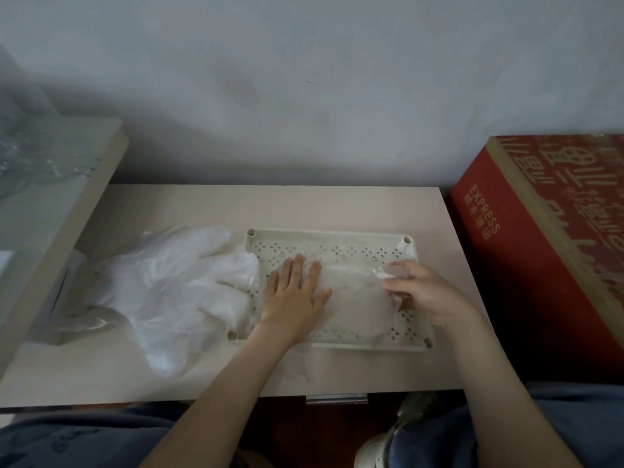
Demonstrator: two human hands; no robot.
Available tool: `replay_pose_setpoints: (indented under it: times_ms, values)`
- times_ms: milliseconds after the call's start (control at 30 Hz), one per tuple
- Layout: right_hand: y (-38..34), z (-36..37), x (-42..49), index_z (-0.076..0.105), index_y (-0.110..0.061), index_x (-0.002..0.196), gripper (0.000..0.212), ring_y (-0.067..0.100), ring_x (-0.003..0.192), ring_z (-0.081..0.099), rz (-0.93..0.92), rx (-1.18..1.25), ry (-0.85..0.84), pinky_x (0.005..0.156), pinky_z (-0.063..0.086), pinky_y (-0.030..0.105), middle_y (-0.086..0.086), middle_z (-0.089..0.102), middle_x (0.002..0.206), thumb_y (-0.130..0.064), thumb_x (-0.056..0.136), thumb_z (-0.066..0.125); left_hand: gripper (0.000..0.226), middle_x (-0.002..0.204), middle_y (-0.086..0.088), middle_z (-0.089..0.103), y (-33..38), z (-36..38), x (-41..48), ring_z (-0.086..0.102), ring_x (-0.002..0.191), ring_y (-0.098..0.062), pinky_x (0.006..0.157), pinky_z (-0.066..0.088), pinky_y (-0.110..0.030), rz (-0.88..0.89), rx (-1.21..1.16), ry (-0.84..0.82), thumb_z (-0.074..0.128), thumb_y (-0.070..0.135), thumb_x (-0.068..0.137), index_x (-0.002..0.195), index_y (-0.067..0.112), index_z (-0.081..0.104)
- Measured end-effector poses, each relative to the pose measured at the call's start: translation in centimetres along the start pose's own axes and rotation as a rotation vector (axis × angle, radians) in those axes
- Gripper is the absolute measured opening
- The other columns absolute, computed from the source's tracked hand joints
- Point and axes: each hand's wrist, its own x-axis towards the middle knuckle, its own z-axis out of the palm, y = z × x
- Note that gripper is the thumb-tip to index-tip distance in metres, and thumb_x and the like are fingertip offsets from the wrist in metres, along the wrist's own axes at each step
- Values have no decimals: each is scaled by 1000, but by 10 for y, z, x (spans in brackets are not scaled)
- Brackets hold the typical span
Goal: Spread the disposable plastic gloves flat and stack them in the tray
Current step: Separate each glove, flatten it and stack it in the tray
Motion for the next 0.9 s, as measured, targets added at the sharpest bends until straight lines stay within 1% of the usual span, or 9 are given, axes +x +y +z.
replay_pose_setpoints:
  times_ms: [133,267,333,433,600,700,767,833,900]
  values:
    - [2,-5,4,67,-9,89,6,14,64,58,-56,126,121,59,46,27,3,62,71,-5,89,62,60,157,-5,-23,-5,0,-1,-23,144,-24,114,-13,-44,-79,-18,1,7,51,99,150,29,-14]
    - [0,-2,4,67,-9,93,20,11,57,61,-50,247,108,57,51,27,0,62,63,-14,98,48,62,157,-10,-23,1,-6,-6,-23,144,-26,114,-13,-44,-111,-29,163,15,46,101,152,18,-7]
    - [-1,1,3,67,-6,100,32,15,66,68,-24,410,-27,62,56,28,4,69,72,-19,102,39,60,158,-7,-19,6,-11,-6,-21,145,-23,113,-17,-42,7,-10,253,15,43,102,152,19,-6]
    - [-3,11,-1,65,0,102,31,16,73,71,-6,544,-121,62,58,23,12,73,86,-7,102,35,55,158,-3,-18,5,-9,-5,-21,144,-19,112,-20,-47,167,124,178,9,44,102,150,28,-12]
    - [1,24,-9,61,1,114,37,21,86,70,52,455,-226,60,58,22,21,69,106,9,95,31,59,156,-2,-26,-5,1,-3,-26,143,-19,111,-19,-47,99,154,34,10,46,101,146,29,-22]
    - [-5,32,-16,65,-7,112,42,12,56,62,47,255,-268,44,47,24,7,69,96,10,89,34,76,155,-3,-30,-6,-3,-4,-27,142,-21,115,-15,-50,87,186,1,33,32,98,146,27,-25]
    - [-5,39,-17,64,-20,110,45,5,50,61,13,-42,-243,47,41,24,-4,66,93,10,89,36,94,152,-3,-35,-8,-5,-5,-30,141,-22,115,-14,-51,69,213,-22,50,33,93,145,27,-28]
    - [-1,44,-13,57,-26,113,40,5,64,65,-115,-358,-206,57,49,23,-2,62,95,5,93,43,106,150,-3,-37,-10,-4,-5,-31,140,-23,115,-13,-53,62,222,-42,58,41,88,144,26,-30]
    - [5,50,-8,55,-23,114,29,15,86,62,-273,-630,-163,77,52,29,-5,55,96,-6,90,58,108,151,-5,-37,-11,-2,-5,-30,141,-24,114,-15,-53,61,240,-37,57,46,87,141,26,-34]
